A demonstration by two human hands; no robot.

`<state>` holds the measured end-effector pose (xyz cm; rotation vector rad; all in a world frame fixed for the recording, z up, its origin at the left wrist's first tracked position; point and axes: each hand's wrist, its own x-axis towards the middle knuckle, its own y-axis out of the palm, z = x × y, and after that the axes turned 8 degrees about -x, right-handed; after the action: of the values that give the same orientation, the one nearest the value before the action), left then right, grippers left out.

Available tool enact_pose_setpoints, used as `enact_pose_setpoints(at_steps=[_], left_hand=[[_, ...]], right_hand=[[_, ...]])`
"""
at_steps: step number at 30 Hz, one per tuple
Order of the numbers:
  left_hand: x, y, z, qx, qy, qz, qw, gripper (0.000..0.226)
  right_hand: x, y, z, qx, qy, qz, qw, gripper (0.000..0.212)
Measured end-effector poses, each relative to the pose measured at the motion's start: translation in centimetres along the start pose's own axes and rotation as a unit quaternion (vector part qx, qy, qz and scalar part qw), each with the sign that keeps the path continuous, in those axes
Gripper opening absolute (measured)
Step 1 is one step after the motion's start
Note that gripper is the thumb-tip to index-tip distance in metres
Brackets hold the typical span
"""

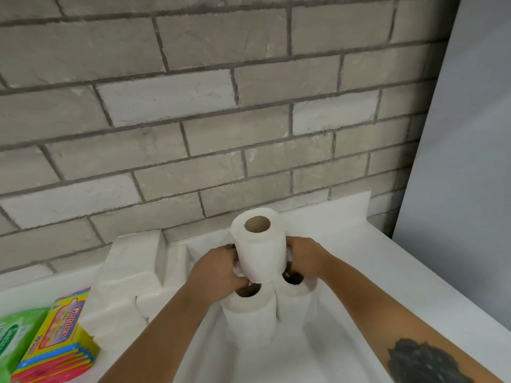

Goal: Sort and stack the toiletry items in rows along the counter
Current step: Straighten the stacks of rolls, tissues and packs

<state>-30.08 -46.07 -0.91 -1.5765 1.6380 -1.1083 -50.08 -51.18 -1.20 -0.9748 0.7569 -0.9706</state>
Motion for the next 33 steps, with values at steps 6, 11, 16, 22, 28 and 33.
enact_pose_setpoints(at_steps=[6, 11, 16, 22, 28, 33], left_hand=[[1.8, 2.3, -2.9, -0.027, 0.012, 0.007, 1.000, 0.034], [3.4, 4.0, -5.5, -0.038, 0.009, -0.003, 0.999, 0.037], [5.1, 5.4, -7.4, -0.049, 0.007, 0.000, 0.999, 0.038], [6.9, 6.6, -9.0, -0.053, 0.013, -0.005, 0.998, 0.041], [8.2, 7.3, -9.9, -0.062, 0.017, -0.010, 0.998, 0.039], [8.9, 7.8, -10.3, -0.058, 0.024, -0.016, 0.998, 0.041]], right_hand=[[-0.9, -1.3, -3.6, -0.023, 0.033, -0.010, 0.999, 0.049], [-1.2, -2.8, -6.4, -0.024, 0.062, -0.018, 0.998, 0.050], [-1.3, -4.1, -8.8, -0.027, 0.072, -0.026, 0.997, 0.054], [-0.9, -5.3, -10.8, -0.005, 0.074, -0.023, 0.997, 0.055], [-0.5, -6.1, -12.1, -0.003, 0.087, -0.016, 0.996, 0.056], [-0.2, -6.3, -12.7, 0.002, 0.098, -0.014, 0.995, 0.056]])
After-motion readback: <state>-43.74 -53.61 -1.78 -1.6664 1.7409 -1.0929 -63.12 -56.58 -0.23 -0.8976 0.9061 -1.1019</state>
